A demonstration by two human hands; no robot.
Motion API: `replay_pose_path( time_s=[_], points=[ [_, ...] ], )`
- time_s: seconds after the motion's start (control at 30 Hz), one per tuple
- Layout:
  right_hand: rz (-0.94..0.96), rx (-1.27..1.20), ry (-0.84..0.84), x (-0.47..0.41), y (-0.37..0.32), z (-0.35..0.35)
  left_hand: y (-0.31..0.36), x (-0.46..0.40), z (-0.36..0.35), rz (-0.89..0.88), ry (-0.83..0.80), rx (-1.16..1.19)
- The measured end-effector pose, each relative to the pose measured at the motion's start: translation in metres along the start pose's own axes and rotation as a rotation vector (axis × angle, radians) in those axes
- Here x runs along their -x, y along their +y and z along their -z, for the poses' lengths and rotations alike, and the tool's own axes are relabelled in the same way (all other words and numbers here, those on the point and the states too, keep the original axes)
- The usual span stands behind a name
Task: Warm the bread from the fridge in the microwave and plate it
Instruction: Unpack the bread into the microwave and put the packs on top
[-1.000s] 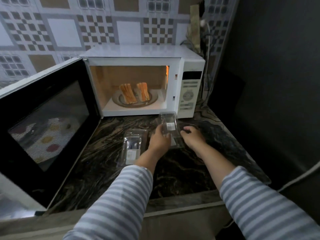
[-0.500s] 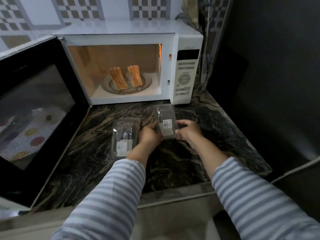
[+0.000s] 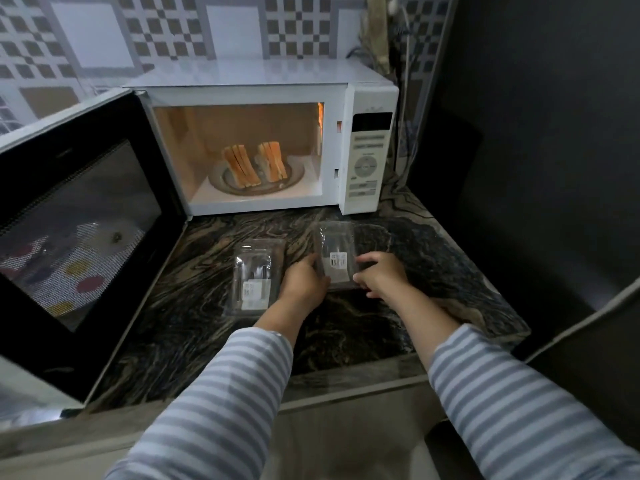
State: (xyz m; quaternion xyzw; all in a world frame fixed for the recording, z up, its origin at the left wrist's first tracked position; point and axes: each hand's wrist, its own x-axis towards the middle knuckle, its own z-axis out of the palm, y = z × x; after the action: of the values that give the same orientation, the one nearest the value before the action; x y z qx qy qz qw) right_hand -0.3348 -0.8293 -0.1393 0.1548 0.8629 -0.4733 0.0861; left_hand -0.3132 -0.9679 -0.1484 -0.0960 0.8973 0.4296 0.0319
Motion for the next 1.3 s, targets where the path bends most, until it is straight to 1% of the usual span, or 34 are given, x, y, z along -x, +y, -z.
replay_pose_path(
  time_s=[0.07, 0.17, 0.27, 0.3, 0.33, 0.4, 0.47, 0.53, 0.63, 0.7, 0.83, 1.07, 1.2, 1.3],
  points=[
    [0.072, 0.156, 0.094, 0.005, -0.001, 0.000, 0.006, 0.010, 0.006, -0.065, 0.072, -0.124],
    [0.152, 0.246, 0.172, 0.009, -0.007, -0.003, 0.009, 0.022, 0.015, -0.223, 0.240, -0.154],
    [0.216, 0.244, 0.176, 0.007, -0.017, -0.008, 0.003, 0.024, 0.027, -0.445, 0.494, -0.243],
    [0.240, 0.225, 0.165, 0.007, -0.020, -0.011, -0.001, 0.023, 0.032, -0.479, 0.582, -0.286],
    [0.265, 0.208, 0.152, 0.006, -0.023, -0.014, -0.007, 0.021, 0.036, -0.465, 0.646, -0.327],
    [0.295, 0.197, 0.136, 0.005, -0.026, -0.022, -0.021, 0.019, 0.045, -0.376, 0.720, -0.359],
    [0.275, 0.171, 0.121, 0.002, -0.027, -0.031, -0.041, 0.016, 0.049, -0.284, 0.716, -0.296],
    [0.259, 0.143, 0.127, -0.001, -0.025, -0.042, -0.058, 0.015, 0.050, -0.210, 0.607, -0.240],
    [0.327, 0.205, 0.192, -0.003, -0.016, -0.055, -0.075, 0.018, 0.047, -0.189, 0.454, -0.245],
    [0.349, 0.221, 0.222, -0.004, -0.012, -0.061, -0.078, 0.018, 0.045, -0.193, 0.431, -0.244],
    [0.363, 0.199, 0.264, -0.006, -0.009, -0.063, -0.075, 0.016, 0.044, -0.155, 0.454, -0.232],
    [0.346, 0.164, 0.251, 0.007, -0.015, -0.056, -0.065, 0.022, 0.049, -0.105, 0.531, -0.191],
    [0.411, 0.127, 0.283, 0.027, -0.031, -0.050, -0.053, 0.029, 0.064, -0.177, 0.586, -0.179],
    [0.487, 0.107, 0.324, 0.044, -0.050, -0.044, -0.035, 0.031, 0.080, -0.233, 0.659, -0.160]
  ],
)
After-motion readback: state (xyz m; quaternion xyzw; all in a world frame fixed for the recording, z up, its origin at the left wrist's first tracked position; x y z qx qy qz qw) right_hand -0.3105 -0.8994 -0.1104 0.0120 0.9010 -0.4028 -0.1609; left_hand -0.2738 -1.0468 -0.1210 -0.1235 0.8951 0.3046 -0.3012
